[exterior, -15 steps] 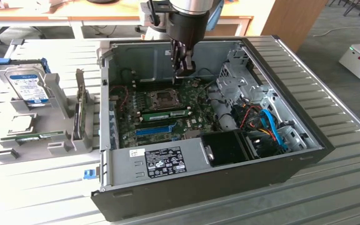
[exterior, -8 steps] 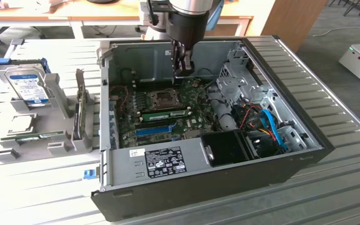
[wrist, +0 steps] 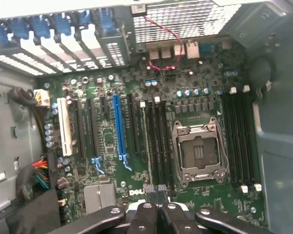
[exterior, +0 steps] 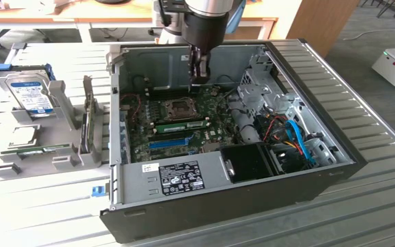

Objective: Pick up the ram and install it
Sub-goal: 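Press down the ram until it locks into place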

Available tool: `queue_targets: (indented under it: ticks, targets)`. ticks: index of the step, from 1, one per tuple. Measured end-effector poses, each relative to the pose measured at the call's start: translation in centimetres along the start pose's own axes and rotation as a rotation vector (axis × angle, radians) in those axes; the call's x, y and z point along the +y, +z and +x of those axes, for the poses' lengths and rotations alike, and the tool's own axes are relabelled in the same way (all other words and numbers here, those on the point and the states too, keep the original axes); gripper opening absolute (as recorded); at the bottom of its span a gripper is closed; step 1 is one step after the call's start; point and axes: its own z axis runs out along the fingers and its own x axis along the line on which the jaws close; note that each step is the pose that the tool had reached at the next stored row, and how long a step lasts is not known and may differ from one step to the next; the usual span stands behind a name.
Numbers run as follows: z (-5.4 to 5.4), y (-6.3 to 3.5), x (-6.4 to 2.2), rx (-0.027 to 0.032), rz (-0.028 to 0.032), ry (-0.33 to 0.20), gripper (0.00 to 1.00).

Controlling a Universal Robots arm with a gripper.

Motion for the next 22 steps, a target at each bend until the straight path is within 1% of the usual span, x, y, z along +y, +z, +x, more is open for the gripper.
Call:
queue_targets:
  ticks: [8, 22]
  targets:
    - [0.02, 0.06, 0.12, -0.0029, 0.0000, 0.100, 0.11]
    - [0.06, 0.17, 0.36, -0.0073, 0.0001, 0.252, 0.11]
